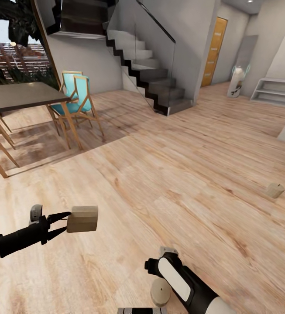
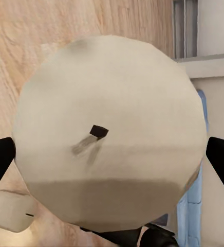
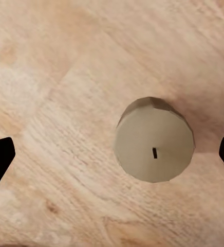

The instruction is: Place each of the two pumpkins and all three candles from the living room inside a cabinet in the living room (use any cabinet), then make sure every cabinet is closed, and position the cauldron so it is next to a table in the living room.

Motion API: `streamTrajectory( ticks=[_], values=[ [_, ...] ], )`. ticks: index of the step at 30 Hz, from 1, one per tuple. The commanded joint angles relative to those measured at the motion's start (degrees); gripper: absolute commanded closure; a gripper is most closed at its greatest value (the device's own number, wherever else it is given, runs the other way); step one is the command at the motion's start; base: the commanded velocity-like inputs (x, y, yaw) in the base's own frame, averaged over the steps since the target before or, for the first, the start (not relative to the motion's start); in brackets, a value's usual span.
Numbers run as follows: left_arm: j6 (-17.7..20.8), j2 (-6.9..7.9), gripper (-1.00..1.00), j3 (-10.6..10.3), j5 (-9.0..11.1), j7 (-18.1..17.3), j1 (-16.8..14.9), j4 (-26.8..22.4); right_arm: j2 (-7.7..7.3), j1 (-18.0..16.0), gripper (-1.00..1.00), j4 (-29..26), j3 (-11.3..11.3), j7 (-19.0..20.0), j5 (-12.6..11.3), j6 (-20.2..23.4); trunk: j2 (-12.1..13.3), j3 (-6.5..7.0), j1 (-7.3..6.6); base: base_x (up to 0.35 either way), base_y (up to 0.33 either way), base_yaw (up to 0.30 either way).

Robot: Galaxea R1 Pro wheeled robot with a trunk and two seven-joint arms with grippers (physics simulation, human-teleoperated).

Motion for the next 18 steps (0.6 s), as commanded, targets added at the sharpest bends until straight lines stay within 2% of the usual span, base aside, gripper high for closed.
streamTrajectory(
  ticks=[1,18],
  values=[
    [0.21,0.00,1.00,0.02,-0.40,-0.59,-0.04,0.02,-0.01,-0.52,-1.00,0.84,0.15,-0.39,-0.36,-0.11,-0.04,-0.28,0.01,0.000,0.000,0.000],
    [0.21,-0.04,1.00,-0.04,-0.39,-0.65,-0.04,0.02,0.01,-1.87,-1.00,2.99,0.18,0.63,-0.38,-0.61,-0.27,-4.04,0.45,0.000,0.000,0.000]
  ],
)
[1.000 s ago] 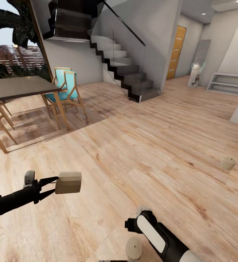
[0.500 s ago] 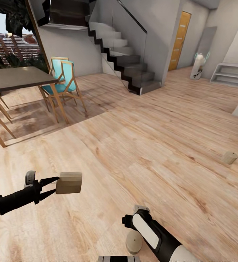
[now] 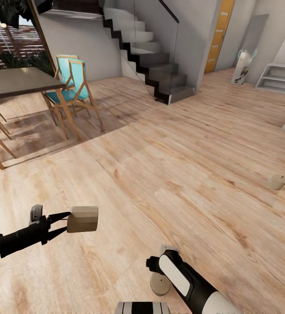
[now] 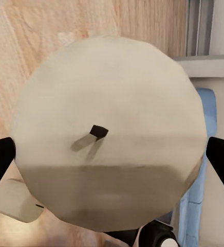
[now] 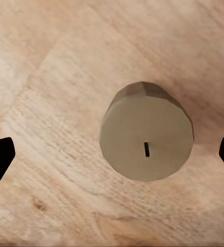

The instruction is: Place each of the two pumpkins and all three candles from the living room inside a cabinet in the living room (use any cabinet), then make sure every cabinet is closed, and position the cauldron so it is next to a table in the living room.

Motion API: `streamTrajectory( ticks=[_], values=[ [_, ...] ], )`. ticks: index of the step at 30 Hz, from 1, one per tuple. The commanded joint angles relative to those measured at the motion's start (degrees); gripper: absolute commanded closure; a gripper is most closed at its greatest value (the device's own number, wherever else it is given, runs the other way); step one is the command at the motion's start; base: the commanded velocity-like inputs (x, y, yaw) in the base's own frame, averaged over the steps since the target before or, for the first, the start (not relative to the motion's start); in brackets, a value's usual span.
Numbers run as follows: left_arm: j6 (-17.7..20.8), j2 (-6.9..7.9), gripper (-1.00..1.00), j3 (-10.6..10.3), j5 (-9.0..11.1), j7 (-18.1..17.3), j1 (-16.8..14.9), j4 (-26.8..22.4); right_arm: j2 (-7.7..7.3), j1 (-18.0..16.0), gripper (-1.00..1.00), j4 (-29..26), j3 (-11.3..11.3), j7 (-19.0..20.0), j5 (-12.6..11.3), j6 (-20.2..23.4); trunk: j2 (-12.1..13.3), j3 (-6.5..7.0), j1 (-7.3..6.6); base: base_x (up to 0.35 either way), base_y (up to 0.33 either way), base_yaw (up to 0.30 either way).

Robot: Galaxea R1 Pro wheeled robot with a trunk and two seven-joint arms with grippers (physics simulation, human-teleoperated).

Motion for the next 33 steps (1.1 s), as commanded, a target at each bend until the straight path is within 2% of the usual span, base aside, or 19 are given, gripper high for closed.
streamTrajectory(
  ticks=[1,6,9,30,33],
  values=[
    [0.21,0.01,1.00,0.05,-0.40,-0.60,-0.04,0.02,-0.02,-0.15,-1.00,-0.02,0.15,-0.13,-0.41,0.09,-0.04,-0.27,0.01,0.000,0.000,0.000],
    [0.21,-0.04,1.00,-0.01,-0.40,-0.62,-0.04,0.01,-0.04,-1.55,-1.00,1.97,0.15,4.41,-0.47,0.56,-0.10,-1.38,0.14,0.000,0.000,0.000],
    [0.21,-0.02,1.00,-0.02,-0.40,-0.61,-0.04,0.02,-0.09,-2.08,-1.00,2.61,0.09,5.71,-0.36,0.72,-0.14,-2.05,0.22,0.000,0.000,0.000],
    [0.21,-0.05,1.00,-0.02,-0.45,-0.62,-0.04,0.03,-0.18,-2.28,-1.00,3.15,-0.38,5.78,-0.62,0.02,-0.42,-6.70,0.76,0.000,0.000,0.000],
    [0.21,-0.05,1.00,-0.02,-0.47,-0.62,-0.04,0.03,-0.28,-2.28,-1.00,3.30,-0.45,5.75,-0.63,-0.01,-0.42,-6.70,0.76,0.000,0.000,0.000]
  ],
)
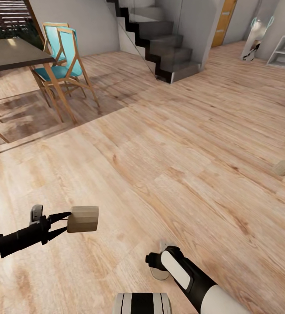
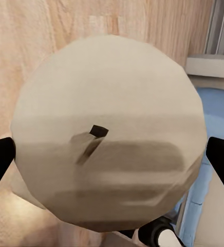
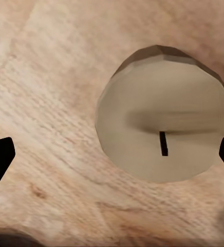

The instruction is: Place each of the two pumpkins and all three candles from the living room inside a cabinet in the living room (use any cabinet), then make sure every cabinet is closed, and position the cauldron so it is next to a table in the living room.

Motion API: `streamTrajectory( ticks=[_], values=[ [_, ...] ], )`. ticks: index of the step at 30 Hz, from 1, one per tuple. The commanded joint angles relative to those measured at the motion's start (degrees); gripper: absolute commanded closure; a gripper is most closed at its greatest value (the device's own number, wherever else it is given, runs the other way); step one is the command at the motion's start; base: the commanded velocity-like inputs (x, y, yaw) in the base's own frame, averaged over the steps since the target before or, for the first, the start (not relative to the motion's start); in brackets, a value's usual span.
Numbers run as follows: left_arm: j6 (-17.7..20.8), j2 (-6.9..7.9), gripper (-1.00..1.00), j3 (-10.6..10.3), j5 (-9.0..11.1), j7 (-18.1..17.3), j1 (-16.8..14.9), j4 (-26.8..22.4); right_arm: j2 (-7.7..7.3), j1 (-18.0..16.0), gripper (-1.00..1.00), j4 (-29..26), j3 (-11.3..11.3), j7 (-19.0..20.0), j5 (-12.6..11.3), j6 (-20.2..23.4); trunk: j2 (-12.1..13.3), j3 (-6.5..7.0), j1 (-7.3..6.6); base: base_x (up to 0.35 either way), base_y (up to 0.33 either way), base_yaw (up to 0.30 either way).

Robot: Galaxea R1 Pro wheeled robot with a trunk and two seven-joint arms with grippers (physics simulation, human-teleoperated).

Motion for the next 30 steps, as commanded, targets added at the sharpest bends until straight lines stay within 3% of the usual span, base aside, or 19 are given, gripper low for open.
streamTrajectory(
  ticks=[1,22,30],
  values=[
    [0.20,0.00,1.00,0.05,-0.58,-0.59,-0.03,0.03,-0.08,-0.04,-1.00,-0.06,0.16,-0.51,-0.49,0.02,-0.02,-0.04,-0.01,0.000,0.000,0.000],
    [0.20,-0.09,1.00,-1.68,-0.60,-0.59,-0.03,-0.06,-0.39,-0.04,-1.00,1.26,0.04,-1.15,-0.49,-0.05,-0.02,-0.04,-0.01,0.000,0.000,0.000],
    [0.14,-0.09,1.00,-1.71,-0.60,-0.59,-0.03,-0.06,-0.39,-0.13,-1.00,4.47,0.00,-0.88,-0.49,-3.30,-0.02,-0.04,-0.01,0.000,0.000,0.000]
  ],
)
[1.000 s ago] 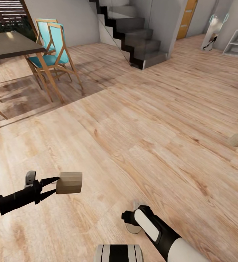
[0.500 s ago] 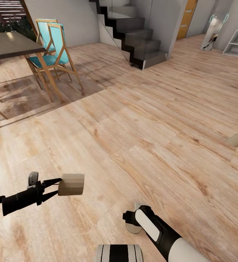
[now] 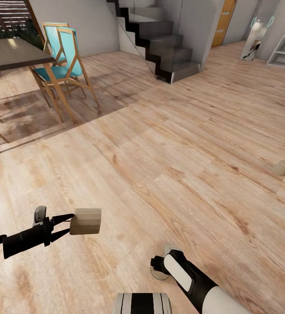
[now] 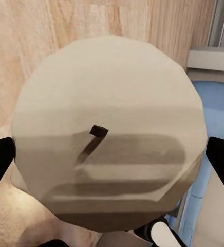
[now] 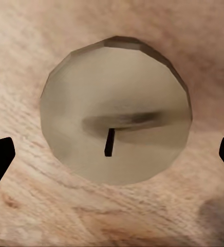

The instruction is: Place each of the two pumpkins and all three candles from the living room inside a cabinet in the living room (use any cabinet), then make sure every cabinet is closed, and position the cauldron so it is next to a table in the living room.

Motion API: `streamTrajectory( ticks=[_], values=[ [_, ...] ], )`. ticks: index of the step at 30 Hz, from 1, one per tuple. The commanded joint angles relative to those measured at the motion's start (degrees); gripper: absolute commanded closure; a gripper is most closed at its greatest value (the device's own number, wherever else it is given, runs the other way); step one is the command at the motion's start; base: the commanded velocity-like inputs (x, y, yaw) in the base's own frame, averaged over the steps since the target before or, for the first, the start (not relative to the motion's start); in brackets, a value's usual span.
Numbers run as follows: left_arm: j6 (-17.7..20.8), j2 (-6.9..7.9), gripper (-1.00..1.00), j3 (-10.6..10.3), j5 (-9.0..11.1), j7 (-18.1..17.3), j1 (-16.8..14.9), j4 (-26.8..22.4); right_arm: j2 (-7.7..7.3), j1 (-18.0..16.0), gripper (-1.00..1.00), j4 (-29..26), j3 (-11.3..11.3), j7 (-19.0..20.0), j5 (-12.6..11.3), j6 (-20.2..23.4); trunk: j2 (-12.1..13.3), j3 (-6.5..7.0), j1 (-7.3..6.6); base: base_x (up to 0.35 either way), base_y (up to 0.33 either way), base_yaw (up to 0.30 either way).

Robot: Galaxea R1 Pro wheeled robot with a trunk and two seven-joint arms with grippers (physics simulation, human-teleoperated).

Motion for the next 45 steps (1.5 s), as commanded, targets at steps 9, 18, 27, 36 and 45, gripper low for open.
streamTrajectory(
  ticks=[9,18,27,36,45],
  values=[
    [0.18,-0.01,1.00,0.02,-0.51,-0.59,-0.03,-0.06,0.02,-0.05,-1.00,0.35,0.33,0.28,-0.29,-1.55,-0.02,-0.04,-0.01,0.000,0.000,0.000],
    [0.18,-0.07,1.00,-0.03,-0.51,-0.59,-0.03,-0.06,0.25,-1.99,-1.00,3.96,0.70,0.35,0.00,-3.95,-0.02,-0.04,-0.01,0.000,0.000,0.000],
    [0.18,-0.08,1.00,-0.06,-0.51,-0.59,-0.03,-0.07,0.41,-2.76,-1.00,5.57,0.89,2.64,0.03,-4.28,-0.07,-0.93,0.09,0.000,0.000,0.000],
    [0.18,-0.09,1.00,-0.48,-0.51,-0.59,-0.03,-0.15,0.49,-2.77,-1.00,5.58,0.89,2.80,0.02,-4.29,-0.07,-0.93,0.09,0.000,0.000,0.000],
    [0.18,-0.09,1.00,-0.52,-0.51,-0.59,-0.03,-0.15,0.50,-2.77,-1.00,5.56,0.89,2.81,0.02,-4.29,-0.15,-2.25,0.25,0.000,0.000,0.000]
  ],
)
